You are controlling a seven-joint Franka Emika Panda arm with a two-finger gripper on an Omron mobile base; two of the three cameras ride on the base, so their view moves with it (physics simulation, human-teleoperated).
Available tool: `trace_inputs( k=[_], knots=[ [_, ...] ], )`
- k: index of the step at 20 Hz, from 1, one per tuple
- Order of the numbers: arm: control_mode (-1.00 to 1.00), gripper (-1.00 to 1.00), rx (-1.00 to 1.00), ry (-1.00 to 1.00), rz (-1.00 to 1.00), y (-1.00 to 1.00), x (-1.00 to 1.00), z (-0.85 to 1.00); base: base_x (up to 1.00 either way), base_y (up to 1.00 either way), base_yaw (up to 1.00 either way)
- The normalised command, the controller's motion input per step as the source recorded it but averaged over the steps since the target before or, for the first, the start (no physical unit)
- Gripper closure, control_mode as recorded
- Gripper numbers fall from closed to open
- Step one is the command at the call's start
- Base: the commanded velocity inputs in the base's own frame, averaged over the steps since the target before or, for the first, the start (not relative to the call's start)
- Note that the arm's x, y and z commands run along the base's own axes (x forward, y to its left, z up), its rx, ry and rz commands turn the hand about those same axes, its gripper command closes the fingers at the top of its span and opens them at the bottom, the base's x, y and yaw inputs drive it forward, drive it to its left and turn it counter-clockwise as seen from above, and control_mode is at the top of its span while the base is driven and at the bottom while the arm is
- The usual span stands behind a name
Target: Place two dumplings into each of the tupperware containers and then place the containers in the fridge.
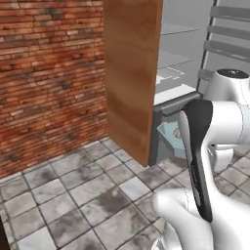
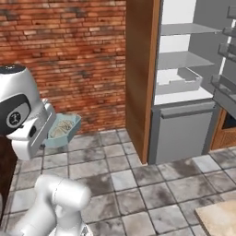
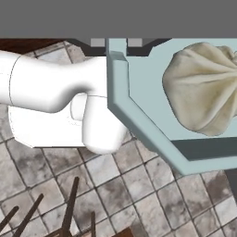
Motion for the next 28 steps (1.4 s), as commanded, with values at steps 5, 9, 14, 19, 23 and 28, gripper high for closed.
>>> trace_inputs(
  k=[5,9,14,19,23,28],
  knots=[
    [1.00,1.00,0.00,0.00,0.00,0.00,0.00,0.00,1.00,0.00,0.14],
    [1.00,1.00,0.00,0.00,0.00,0.00,0.00,0.00,1.00,0.05,0.09],
    [1.00,1.00,0.00,0.00,0.00,0.00,0.00,0.00,1.00,0.14,0.00],
    [1.00,1.00,0.00,0.00,0.00,0.00,0.00,0.00,0.83,0.00,0.16],
    [1.00,1.00,0.00,0.00,0.00,0.00,0.00,0.00,0.40,-0.27,0.53],
    [1.00,1.00,0.00,0.00,0.00,0.00,0.00,0.00,-0.01,-0.50,0.35]
  ],
)
